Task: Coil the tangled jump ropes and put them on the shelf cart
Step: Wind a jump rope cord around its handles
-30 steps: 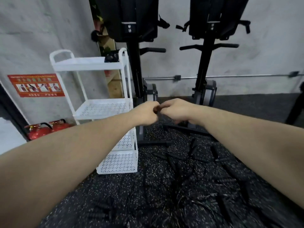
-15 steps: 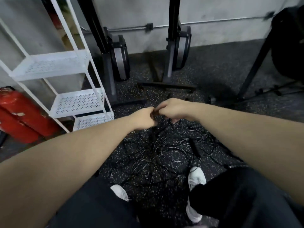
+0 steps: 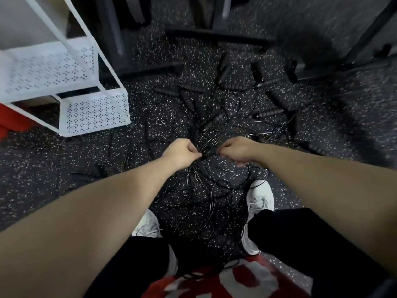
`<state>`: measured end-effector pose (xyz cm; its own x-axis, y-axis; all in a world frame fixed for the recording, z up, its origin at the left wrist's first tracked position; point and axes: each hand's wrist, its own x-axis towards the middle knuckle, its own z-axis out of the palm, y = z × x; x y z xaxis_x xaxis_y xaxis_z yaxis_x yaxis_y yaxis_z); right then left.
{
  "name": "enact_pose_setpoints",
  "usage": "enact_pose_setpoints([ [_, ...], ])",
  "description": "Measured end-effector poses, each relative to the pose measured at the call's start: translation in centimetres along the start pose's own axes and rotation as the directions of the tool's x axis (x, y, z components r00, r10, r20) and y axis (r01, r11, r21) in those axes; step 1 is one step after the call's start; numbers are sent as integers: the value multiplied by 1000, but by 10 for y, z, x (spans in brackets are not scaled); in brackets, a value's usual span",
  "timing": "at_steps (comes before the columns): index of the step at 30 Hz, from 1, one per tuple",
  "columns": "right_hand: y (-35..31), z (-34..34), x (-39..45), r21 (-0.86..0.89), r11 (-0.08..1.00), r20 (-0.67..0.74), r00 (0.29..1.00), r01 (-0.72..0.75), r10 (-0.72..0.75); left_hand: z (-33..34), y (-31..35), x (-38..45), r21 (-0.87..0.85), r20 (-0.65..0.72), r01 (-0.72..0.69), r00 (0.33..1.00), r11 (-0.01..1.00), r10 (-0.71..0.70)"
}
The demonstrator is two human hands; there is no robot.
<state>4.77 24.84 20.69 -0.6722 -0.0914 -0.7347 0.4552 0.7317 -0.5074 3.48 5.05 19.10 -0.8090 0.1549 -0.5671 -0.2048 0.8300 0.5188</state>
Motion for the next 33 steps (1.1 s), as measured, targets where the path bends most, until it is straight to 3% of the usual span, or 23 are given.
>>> enact_pose_setpoints([
  [14, 62, 73, 145, 61, 977, 151, 969, -205, 194, 85, -77, 121, -305, 119, 245, 969, 920, -218],
  [18, 65, 86, 179, 220, 938, 61, 964, -267, 259, 100, -85, 143, -436, 174, 334, 942, 836, -286],
  [20, 69, 91, 199, 395, 863, -18, 937, -315, 350, 107, -88, 151, -489, 197, 370, 929, 790, -313],
  [23, 72, 94, 222, 598, 719, 0, 896, -355, 443, 116, -92, 159, -519, 214, 393, 919, 759, -331],
  [29, 71, 92, 234, 695, 637, 51, 907, -333, 418, 129, -99, 160, -529, 261, 410, 912, 743, -317],
  [33, 74, 88, 224, 674, 678, -30, 906, -293, 421, 126, -95, 158, -540, 268, 406, 913, 737, -307],
])
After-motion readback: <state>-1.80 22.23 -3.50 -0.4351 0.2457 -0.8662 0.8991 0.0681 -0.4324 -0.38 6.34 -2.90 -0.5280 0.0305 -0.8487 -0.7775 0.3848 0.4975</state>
